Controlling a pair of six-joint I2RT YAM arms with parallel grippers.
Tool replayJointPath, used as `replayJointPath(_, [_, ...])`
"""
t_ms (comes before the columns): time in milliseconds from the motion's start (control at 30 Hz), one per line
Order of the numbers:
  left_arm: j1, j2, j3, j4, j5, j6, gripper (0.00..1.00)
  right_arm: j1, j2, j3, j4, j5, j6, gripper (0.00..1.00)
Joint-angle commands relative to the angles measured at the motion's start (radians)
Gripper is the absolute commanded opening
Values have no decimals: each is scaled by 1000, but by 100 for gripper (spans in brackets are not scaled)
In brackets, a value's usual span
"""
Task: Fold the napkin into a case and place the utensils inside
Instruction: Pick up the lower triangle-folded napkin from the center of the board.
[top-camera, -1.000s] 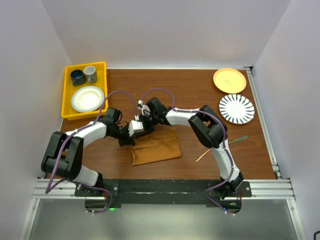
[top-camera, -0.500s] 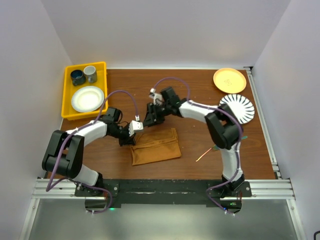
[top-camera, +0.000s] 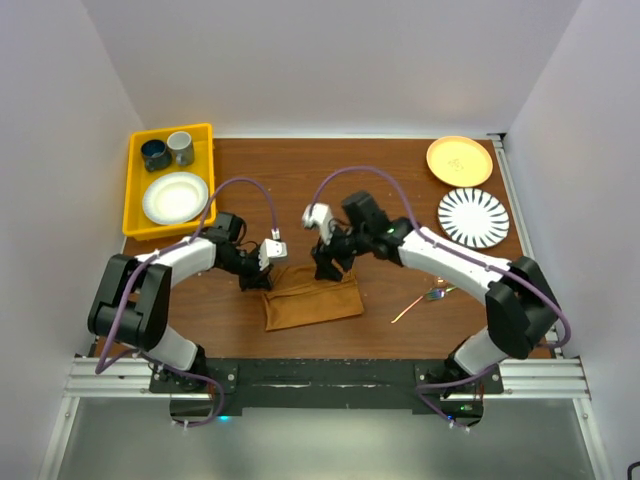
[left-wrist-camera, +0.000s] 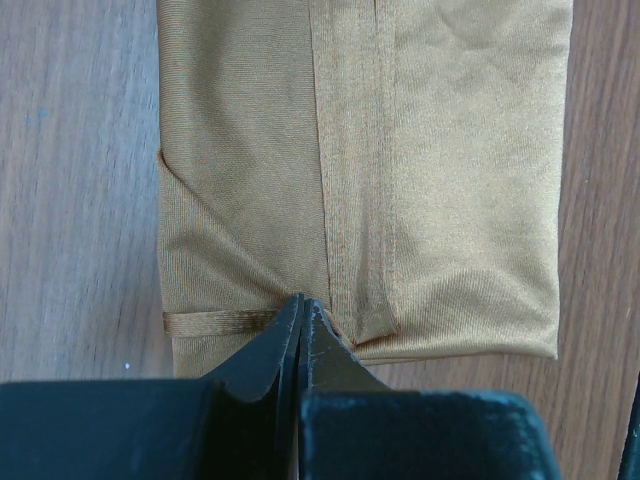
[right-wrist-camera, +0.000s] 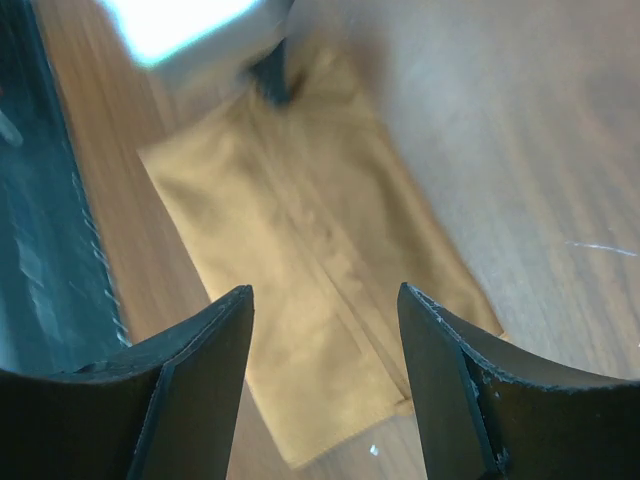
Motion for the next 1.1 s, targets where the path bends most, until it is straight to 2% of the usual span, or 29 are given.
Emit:
replayJointPath(0, [0, 46, -5, -22, -48, 27, 0, 171, 16, -14, -125, 157, -266, 64])
replayJointPath(100, [0, 46, -5, -17, -48, 24, 0, 221, 8, -42, -122, 204, -287, 63])
replayJointPath(400, [0, 54, 3, -16, -53, 24, 0, 257, -74, -217, -100, 335, -494, 61])
replayJointPath(900, [0, 52, 8, -17, -50, 31, 0, 349, -15, -292, 41, 386, -539, 55])
replayJointPath(1067, [0, 49, 8, -20, -45, 39, 0, 360, 27, -294, 70, 405, -548, 49])
